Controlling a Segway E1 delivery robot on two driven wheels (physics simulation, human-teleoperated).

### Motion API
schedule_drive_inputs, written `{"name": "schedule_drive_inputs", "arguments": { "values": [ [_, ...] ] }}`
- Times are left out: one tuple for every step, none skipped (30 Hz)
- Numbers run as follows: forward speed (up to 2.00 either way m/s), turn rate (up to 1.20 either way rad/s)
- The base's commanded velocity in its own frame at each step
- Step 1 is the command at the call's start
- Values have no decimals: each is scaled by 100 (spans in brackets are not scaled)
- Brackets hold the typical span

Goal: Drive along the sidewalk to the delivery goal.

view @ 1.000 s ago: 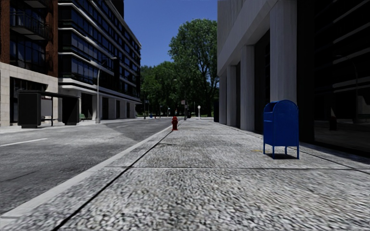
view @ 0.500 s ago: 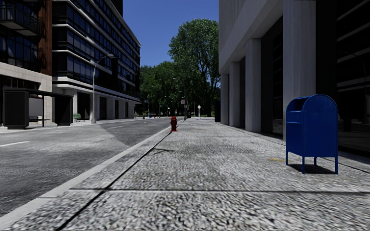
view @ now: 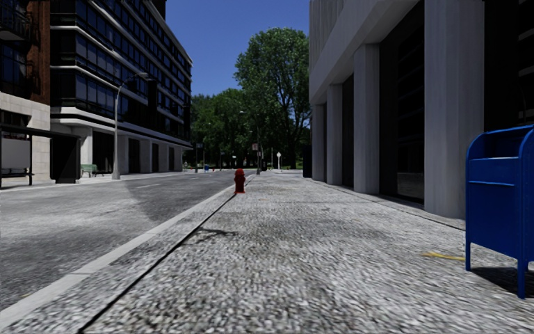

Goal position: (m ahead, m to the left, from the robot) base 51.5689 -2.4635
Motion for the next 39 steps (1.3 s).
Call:
{"name": "schedule_drive_inputs", "arguments": {
  "values": [
    [200, 0],
    [200, 0],
    [200, 0],
    [200, 0],
    [200, 0],
    [200, 0],
    [200, 0],
    [200, 0],
    [200, 0],
    [200, 0],
    [200, 0],
    [200, -68],
    [200, -116],
    [200, -120],
    [200, -120],
    [200, -120],
    [200, -120],
    [200, -120],
    [200, -120],
    [200, -43],
    [200, -3],
    [200, 0],
    [200, 0],
    [200, 0],
    [200, 0],
    [200, 0],
    [200, 0],
    [200, 0],
    [200, 0],
    [200, 0],
    [200, 0],
    [200, 0],
    [200, 0],
    [200, 0],
    [200, 0],
    [200, 0],
    [200, 0],
    [200, 0],
    [200, 0]
  ]
}}
